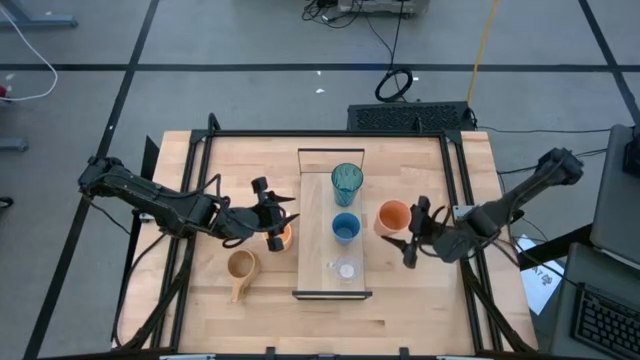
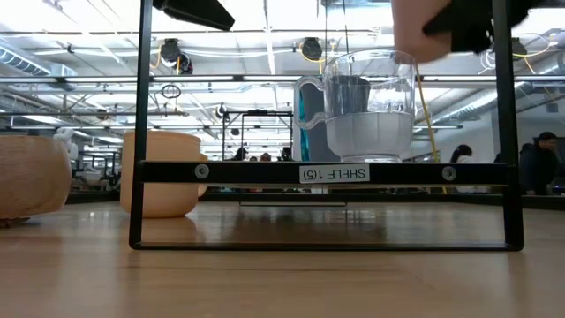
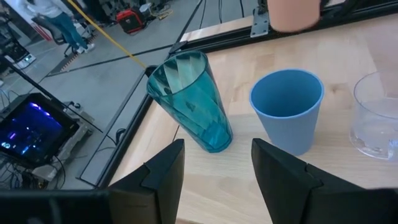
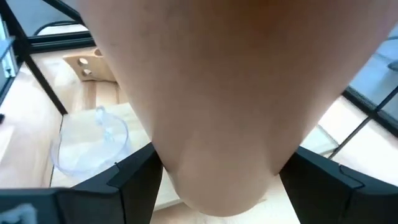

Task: Stack small to large cups/mugs on shelf
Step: Put the orange cup on the shelf

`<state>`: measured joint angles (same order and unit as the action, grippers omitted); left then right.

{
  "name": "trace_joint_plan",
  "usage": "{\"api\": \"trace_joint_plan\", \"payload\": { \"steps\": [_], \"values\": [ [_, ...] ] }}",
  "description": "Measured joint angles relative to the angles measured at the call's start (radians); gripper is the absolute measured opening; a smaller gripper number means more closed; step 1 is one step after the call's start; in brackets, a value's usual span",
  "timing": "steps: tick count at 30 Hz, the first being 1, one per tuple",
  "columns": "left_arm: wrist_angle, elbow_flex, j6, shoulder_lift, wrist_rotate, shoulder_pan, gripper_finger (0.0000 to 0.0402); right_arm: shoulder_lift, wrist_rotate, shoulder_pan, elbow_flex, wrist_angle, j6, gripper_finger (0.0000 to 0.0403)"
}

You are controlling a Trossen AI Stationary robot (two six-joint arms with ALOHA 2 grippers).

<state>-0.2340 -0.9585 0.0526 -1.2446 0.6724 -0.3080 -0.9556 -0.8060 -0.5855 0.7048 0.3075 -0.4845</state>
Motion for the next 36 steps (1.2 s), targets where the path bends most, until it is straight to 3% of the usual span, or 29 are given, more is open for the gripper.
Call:
{"api": "trace_joint_plan", "payload": {
  "steps": [7, 12, 21, 29, 36],
  "values": [
    [0.030, 0.000, 0.040, 0.000, 0.000, 0.000, 0.0189, -0.005, 0.101, 0.089, 0.177, 0.201, 0.012, 0.0279],
    [0.099, 0.000, 0.090, 0.000, -0.002, 0.000, 0.0189, -0.023, 0.191, 0.157, 0.219, 0.228, 0.024, 0.0279],
    [0.251, -0.012, 0.267, 0.000, -0.206, 0.035, 0.0189, -0.059, 0.295, 0.251, 0.224, 0.229, 0.048, 0.0279],
    [0.145, -0.195, 0.387, -0.022, -0.448, 0.120, 0.0189, -0.060, 0.335, 0.311, 0.224, 0.228, 0.078, 0.0279],
    [-0.059, -0.426, 0.472, -0.175, -0.525, 0.177, 0.0191, -0.060, 0.344, 0.335, 0.224, 0.221, 0.101, 0.0279]
  ]
}}
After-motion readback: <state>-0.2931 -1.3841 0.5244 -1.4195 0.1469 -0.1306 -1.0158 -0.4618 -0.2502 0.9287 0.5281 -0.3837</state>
